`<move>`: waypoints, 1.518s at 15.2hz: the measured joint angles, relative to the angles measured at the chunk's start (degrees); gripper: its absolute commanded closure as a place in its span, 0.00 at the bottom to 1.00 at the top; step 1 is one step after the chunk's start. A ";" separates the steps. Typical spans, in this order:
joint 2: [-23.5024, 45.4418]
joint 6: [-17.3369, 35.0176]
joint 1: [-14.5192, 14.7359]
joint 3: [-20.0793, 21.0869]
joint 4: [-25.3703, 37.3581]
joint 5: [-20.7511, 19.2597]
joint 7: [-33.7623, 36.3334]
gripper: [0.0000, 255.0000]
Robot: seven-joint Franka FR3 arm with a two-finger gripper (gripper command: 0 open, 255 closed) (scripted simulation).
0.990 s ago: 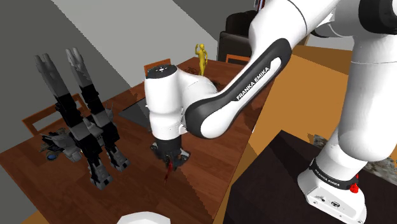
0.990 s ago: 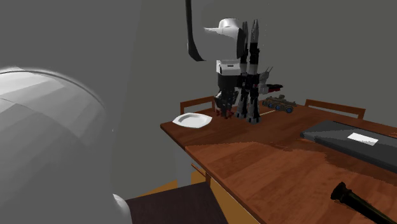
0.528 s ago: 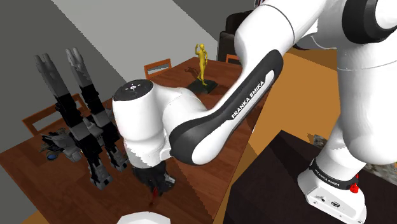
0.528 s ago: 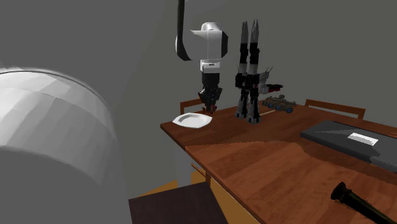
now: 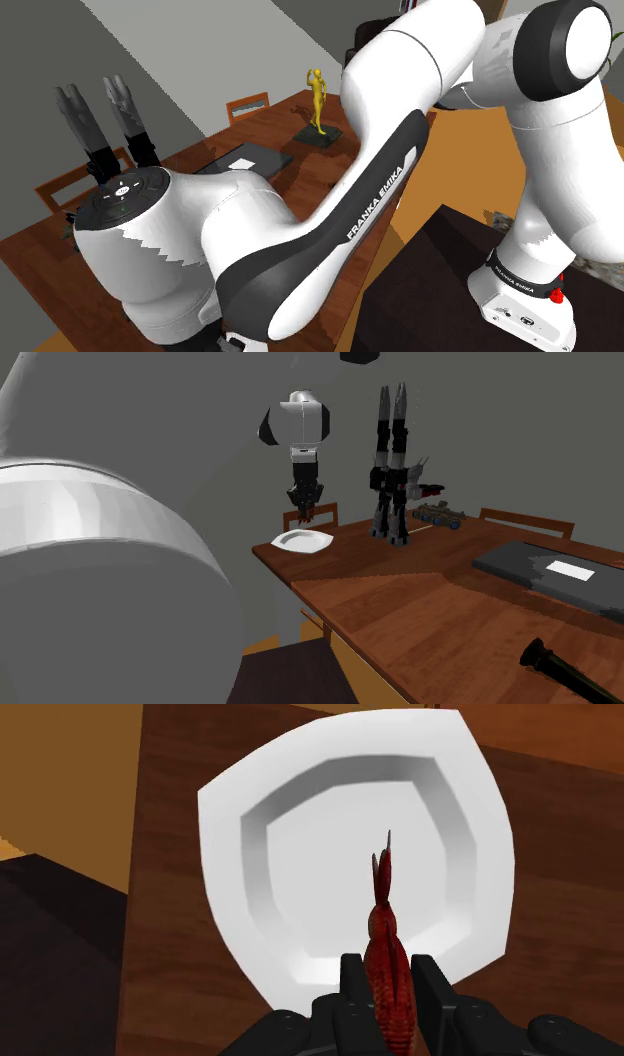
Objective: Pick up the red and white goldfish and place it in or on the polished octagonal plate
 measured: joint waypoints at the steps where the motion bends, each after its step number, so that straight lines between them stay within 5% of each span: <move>1: 1.01 -0.64 1.21 -0.34 1.54 -0.39 0.51 1.00; 21: 7.43 5.71 4.27 -4.16 0.93 -4.91 3.49 1.00; 22: 7.44 5.71 4.27 -4.17 0.93 -4.91 3.50 0.00; 23: 7.44 5.71 4.28 -4.17 0.94 -4.91 3.50 0.00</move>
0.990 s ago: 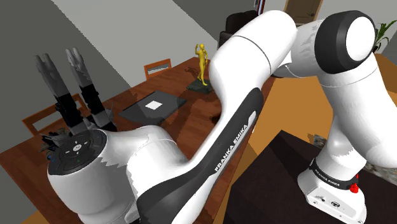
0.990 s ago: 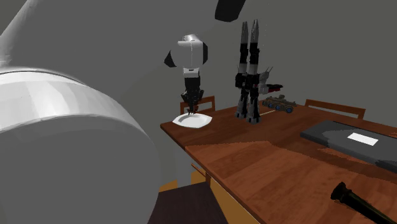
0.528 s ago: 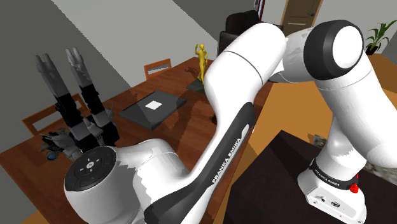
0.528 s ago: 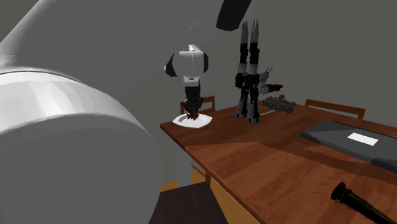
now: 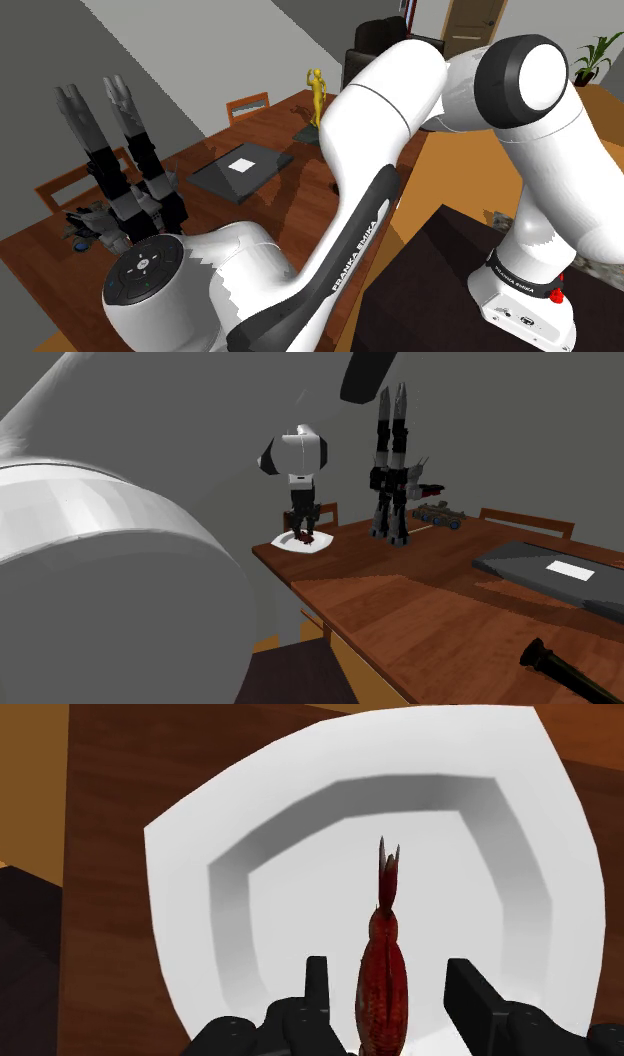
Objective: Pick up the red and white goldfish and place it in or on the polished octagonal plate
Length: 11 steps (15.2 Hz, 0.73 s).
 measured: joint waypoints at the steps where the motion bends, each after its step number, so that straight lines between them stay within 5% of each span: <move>1: 0.00 0.00 0.00 0.00 0.00 0.00 0.00 0.00; 11: -3.92 -4.16 -1.46 2.43 0.65 2.74 -1.49 0.00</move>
